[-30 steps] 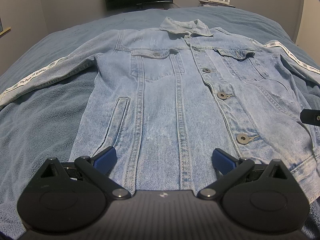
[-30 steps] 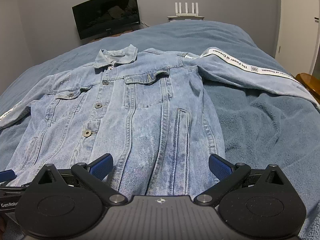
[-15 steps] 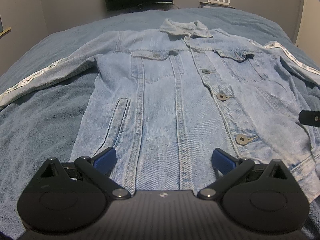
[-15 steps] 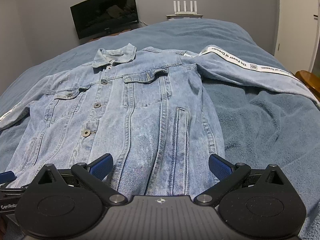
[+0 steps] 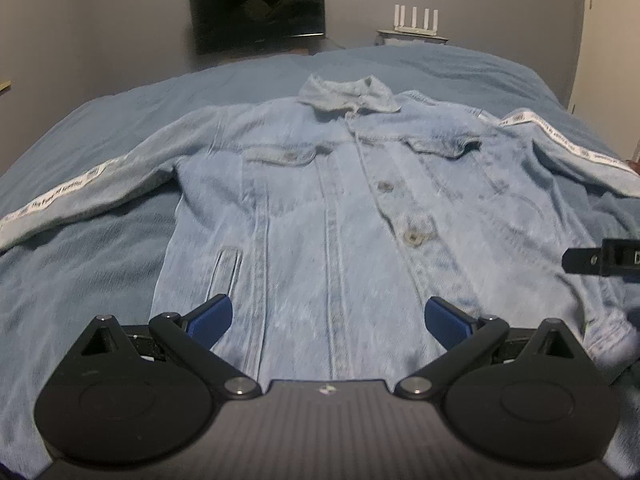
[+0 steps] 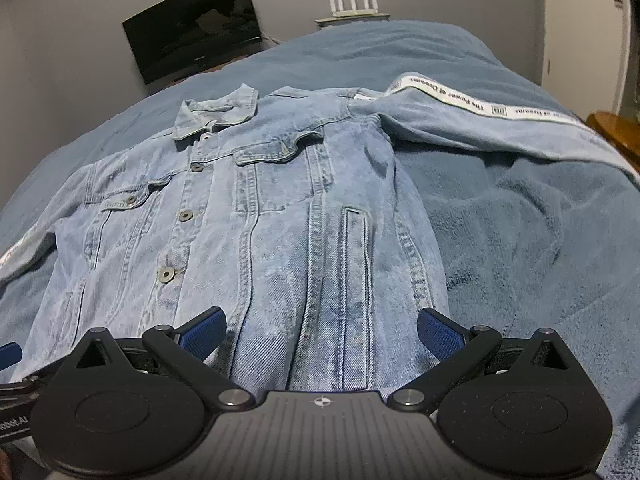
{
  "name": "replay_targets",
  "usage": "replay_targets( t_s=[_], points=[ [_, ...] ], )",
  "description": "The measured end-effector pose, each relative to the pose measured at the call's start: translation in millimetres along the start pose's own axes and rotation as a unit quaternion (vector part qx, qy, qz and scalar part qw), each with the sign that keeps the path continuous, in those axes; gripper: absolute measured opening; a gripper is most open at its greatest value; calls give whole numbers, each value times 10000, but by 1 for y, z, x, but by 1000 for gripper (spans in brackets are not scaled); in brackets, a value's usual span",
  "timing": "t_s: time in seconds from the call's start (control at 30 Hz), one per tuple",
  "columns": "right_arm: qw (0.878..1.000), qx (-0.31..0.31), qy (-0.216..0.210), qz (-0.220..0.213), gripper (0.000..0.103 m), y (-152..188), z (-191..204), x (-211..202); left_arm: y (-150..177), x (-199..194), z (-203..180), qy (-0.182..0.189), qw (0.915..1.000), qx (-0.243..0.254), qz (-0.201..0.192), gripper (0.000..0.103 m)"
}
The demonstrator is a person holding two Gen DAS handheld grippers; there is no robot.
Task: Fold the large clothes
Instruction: 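Grasp the white-taped sleeve cuff with the right gripper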
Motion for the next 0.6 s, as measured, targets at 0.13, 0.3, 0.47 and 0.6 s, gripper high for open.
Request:
replay_targets(
  t_s=[0.13, 0.3, 0.47, 0.6],
  points=[
    [9992, 270, -115, -273, 103, -21, -14, -4, -28, 7, -9, 28, 9998, 129, -119, 103],
    [9949, 417, 432, -805, 103, -64, -61, -11, -64, 28, -10, 102, 9993, -11, -364, 103],
    [9803, 482, 1312, -1394, 103, -97, -124, -4, -65, 63, 3, 11, 9995, -145, -279, 103],
    [9788, 1453, 1117, -918, 103, -102, -182, 29, -40, 93, 20, 110, 9990, -386, 170, 103]
  ],
)
Point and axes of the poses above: each gripper's, at about its wrist camera, not at the fingertips, and x roughly the way its jaws point, z to its left, y to its underside, the point moved 10 cm from there along x, roughly the way its jaws point, and after that the axes turned 9 degrees about -x, right-handed, at the moved point
